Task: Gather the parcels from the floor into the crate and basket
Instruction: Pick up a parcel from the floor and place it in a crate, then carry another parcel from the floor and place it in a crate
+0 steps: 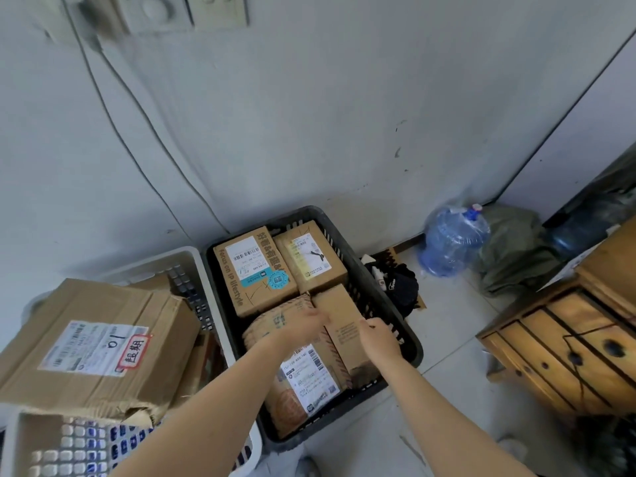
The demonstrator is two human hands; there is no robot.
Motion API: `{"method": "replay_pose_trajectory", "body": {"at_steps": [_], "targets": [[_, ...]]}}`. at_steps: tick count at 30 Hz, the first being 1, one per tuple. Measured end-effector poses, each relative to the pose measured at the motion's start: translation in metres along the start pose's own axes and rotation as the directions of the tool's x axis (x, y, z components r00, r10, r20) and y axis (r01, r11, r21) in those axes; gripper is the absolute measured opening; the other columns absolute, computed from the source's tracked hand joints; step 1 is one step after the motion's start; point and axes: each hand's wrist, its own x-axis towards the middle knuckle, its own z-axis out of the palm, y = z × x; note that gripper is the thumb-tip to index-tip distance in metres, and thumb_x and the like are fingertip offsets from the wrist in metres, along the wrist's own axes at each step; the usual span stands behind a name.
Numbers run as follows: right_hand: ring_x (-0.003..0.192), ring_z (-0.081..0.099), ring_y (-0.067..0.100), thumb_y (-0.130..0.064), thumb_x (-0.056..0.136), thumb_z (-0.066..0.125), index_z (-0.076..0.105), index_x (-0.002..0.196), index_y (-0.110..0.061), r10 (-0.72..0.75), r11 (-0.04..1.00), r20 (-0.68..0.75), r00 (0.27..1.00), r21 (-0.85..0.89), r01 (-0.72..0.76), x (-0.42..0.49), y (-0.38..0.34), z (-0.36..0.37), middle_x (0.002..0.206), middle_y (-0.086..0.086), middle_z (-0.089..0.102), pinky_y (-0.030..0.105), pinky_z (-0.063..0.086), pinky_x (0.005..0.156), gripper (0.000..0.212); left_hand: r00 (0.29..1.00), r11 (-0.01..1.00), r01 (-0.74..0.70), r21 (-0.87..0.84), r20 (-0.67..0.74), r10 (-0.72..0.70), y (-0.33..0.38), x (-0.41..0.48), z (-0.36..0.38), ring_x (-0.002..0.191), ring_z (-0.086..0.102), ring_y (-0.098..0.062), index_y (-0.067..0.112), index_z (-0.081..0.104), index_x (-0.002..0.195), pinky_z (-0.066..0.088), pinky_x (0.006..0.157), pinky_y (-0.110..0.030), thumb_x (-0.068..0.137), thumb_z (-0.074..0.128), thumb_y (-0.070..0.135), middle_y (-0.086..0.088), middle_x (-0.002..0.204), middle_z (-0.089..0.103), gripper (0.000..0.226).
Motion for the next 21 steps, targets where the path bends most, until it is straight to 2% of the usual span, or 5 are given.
{"method": "replay_pose_trajectory", "body": {"at_steps": [4,7,9,13,21], "targets": [[0.122,0.049,0.025,-0.030,0.099,0.044,0.046,0.139,-0.018,-0.115,0.993,-0.138,0.984,0.005,0.117,-0.022,-0.024,0.009,0.137,0.009,0.048,0.044,0.044,0.102,0.041,1.000,0.999,-0.020,-0.025,0.004,0.020,-0.007,-0.018,-0.027,0.107,0.058,-0.019,0.010,0.054,0.131,0.050,0.082,-0.029,0.102,0.040,0.017,-0.003,0.115,0.058,0.033],[0.098,0.057,0.013,-0.028,0.097,0.046,0.049,0.132,-0.021,-0.238,0.971,-0.043,0.970,-0.001,0.238,-0.052,-0.053,0.031,0.126,0.005,0.056,0.034,0.051,0.080,0.036,0.988,0.987,-0.113,-0.114,-0.120,0.100,-0.017,-0.045,-0.061,0.078,0.056,-0.015,0.007,0.061,0.115,0.046,0.066,-0.026,0.101,0.041,0.013,-0.004,0.092,0.060,0.026],[0.090,0.061,0.011,-0.027,0.098,0.047,0.052,0.120,-0.022,-0.335,0.942,0.023,0.942,0.008,0.335,-0.077,-0.084,0.057,0.115,0.000,0.061,0.026,0.047,0.066,0.024,0.957,0.974,-0.191,-0.124,-0.243,0.157,-0.026,-0.070,-0.091,0.086,0.058,-0.015,0.015,0.062,0.101,0.047,0.074,-0.028,0.100,0.043,0.013,0.001,0.092,0.062,0.020],[0.094,0.058,0.010,-0.024,0.098,0.053,0.056,0.117,-0.018,-0.530,0.848,0.106,0.841,0.092,0.522,-0.138,-0.156,0.134,0.111,-0.003,0.062,0.023,0.043,0.070,0.020,0.870,0.924,-0.340,-0.176,-0.432,0.237,-0.067,-0.132,-0.168,0.075,0.057,-0.017,0.012,0.065,0.093,0.042,0.062,-0.026,0.097,0.046,0.009,-0.002,0.082,0.063,0.020],[0.083,0.054,0.005,-0.019,0.098,0.048,0.056,0.114,-0.017,-0.683,0.712,0.341,0.646,0.112,0.693,-0.297,-0.231,0.313,0.100,-0.007,0.059,0.027,0.041,0.068,0.019,0.724,0.929,-0.314,-0.198,-0.682,0.099,-0.228,-0.289,-0.302,0.079,0.058,-0.014,0.004,0.064,0.110,0.045,0.067,-0.023,0.096,0.042,0.004,-0.006,0.095,0.063,0.027]]}}
